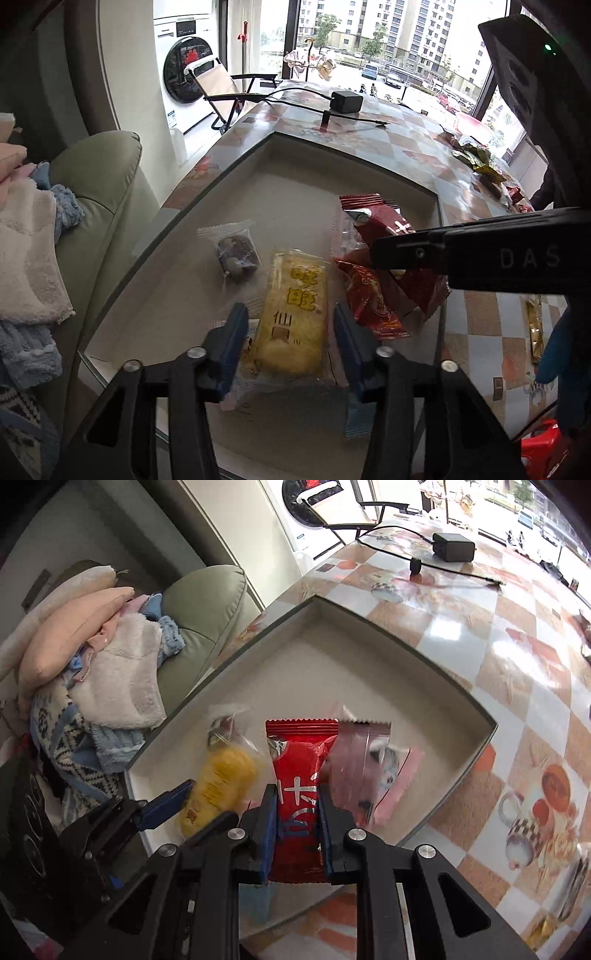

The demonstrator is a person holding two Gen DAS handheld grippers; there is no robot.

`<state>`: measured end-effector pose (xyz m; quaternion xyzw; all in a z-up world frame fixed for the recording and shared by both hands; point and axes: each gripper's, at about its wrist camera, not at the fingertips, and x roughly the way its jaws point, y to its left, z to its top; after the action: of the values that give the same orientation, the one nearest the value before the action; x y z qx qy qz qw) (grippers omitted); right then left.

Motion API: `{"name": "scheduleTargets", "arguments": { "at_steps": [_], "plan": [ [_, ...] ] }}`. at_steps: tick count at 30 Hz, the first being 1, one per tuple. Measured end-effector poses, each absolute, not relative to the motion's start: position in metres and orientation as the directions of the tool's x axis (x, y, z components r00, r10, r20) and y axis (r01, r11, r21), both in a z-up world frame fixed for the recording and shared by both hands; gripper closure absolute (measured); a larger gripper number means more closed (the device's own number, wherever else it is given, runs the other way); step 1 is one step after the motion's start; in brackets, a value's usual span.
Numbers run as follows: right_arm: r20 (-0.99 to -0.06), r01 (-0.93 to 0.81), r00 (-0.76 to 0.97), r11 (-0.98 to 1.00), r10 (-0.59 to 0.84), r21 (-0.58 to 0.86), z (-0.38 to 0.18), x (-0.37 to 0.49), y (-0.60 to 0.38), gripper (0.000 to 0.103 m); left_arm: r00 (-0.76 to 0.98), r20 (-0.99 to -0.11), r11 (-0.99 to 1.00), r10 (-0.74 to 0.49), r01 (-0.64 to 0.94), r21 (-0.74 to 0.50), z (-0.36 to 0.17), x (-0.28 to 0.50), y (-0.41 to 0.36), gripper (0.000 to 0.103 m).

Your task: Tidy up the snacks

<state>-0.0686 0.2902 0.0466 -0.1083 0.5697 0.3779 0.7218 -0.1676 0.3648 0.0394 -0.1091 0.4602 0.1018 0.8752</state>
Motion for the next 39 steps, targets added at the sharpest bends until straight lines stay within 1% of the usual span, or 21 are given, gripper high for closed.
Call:
{"name": "scheduleTargets", "arguments": {
  "at_steps": [1,2,4,5,6,9,13,20,25,28,32,33,35,37,38,39],
  "plan": [
    [-0.909,-0.668,0.069,0.696,0.411,0.264,0.047,-0.068,0.291,0.078,0.560,-0.825,0.954,0.082,-0.284,-0.098,0.040,-0.168,0.365,0.032],
    [-0.911,-0.666,0.071,0.699,0.407,0.260,0.048,-0.067,0.289,0.072,0.566,-0.820,0.954,0.083,-0.283,-0.099,0.041,-0.169,0.365,0.031],
    [-0.911,-0.656,0.094,0.713,0.402,0.247,0.051,-0.065,0.282,0.015,0.574,-0.815,0.956,0.079,-0.276,-0.101,0.045,-0.171,0.362,0.027],
    [-0.906,-0.653,0.122,0.720,0.404,0.233,0.053,-0.066,0.277,0.009,0.578,-0.812,0.957,0.080,-0.271,-0.099,0.047,-0.171,0.359,0.026],
    [-0.901,-0.653,0.151,0.725,0.408,0.219,0.057,-0.067,0.271,0.009,0.581,-0.810,0.960,0.081,-0.263,-0.093,0.049,-0.172,0.356,0.025],
    [-0.902,-0.651,0.194,0.739,0.385,0.175,0.061,-0.068,0.248,0.009,0.587,-0.805,0.967,0.080,-0.242,-0.080,0.057,-0.170,0.346,0.024],
    [-0.918,-0.600,0.245,0.792,0.312,0.109,0.055,-0.063,0.198,0.009,0.605,-0.794,0.977,0.058,-0.200,-0.081,0.068,-0.168,0.325,0.024],
    [-0.925,-0.386,0.318,0.920,0.208,0.075,0.049,-0.036,0.081,0.009,0.601,-0.799,0.995,0.007,-0.085,-0.056,0.074,-0.162,0.273,0.023],
    [-0.930,-0.246,0.327,0.965,0.167,0.087,0.042,-0.013,0.026,0.009,0.579,-0.816,0.999,-0.013,-0.029,-0.036,0.070,-0.156,0.244,0.022],
    [-0.939,-0.232,0.310,0.970,0.147,0.075,0.031,-0.005,0.020,0.009,0.561,-0.828,1.000,-0.022,-0.002,-0.028,0.067,-0.153,0.230,0.022],
    [-0.949,-0.263,0.281,0.963,0.142,0.066,0.015,0.001,0.024,0.009,0.536,-0.843,0.999,-0.032,0.041,-0.012,0.062,-0.152,0.211,0.022],
    [-0.951,-0.274,0.274,0.960,0.142,0.065,0.011,0.002,0.025,0.012,0.531,-0.846,0.999,-0.038,0.052,-0.012,0.061,-0.151,0.206,0.022],
    [-0.949,-0.305,0.295,0.952,0.112,0.018,0.009,-0.001,0.030,0.023,0.521,-0.852,0.996,-0.060,0.086,-0.017,0.059,-0.149,0.191,0.022],
    [-0.942,-0.330,0.327,0.943,0.080,-0.035,0.011,-0.007,0.031,0.047,0.510,-0.856,0.993,-0.082,0.119,-0.024,0.057,-0.146,0.175,0.022],
    [-0.939,-0.336,0.332,0.941,0.088,-0.030,0.012,-0.008,0.027,0.053,0.504,-0.858,0.990,-0.096,0.138,-0.029,0.056,-0.144,0.166,0.022],
    [-0.938,-0.331,0.335,0.943,0.089,-0.029,0.013,-0.008,0.022,0.068,0.499,-0.860,0.987,-0.109,0.155,-0.036,0.055,-0.142,0.157,0.022]
  ]
}}
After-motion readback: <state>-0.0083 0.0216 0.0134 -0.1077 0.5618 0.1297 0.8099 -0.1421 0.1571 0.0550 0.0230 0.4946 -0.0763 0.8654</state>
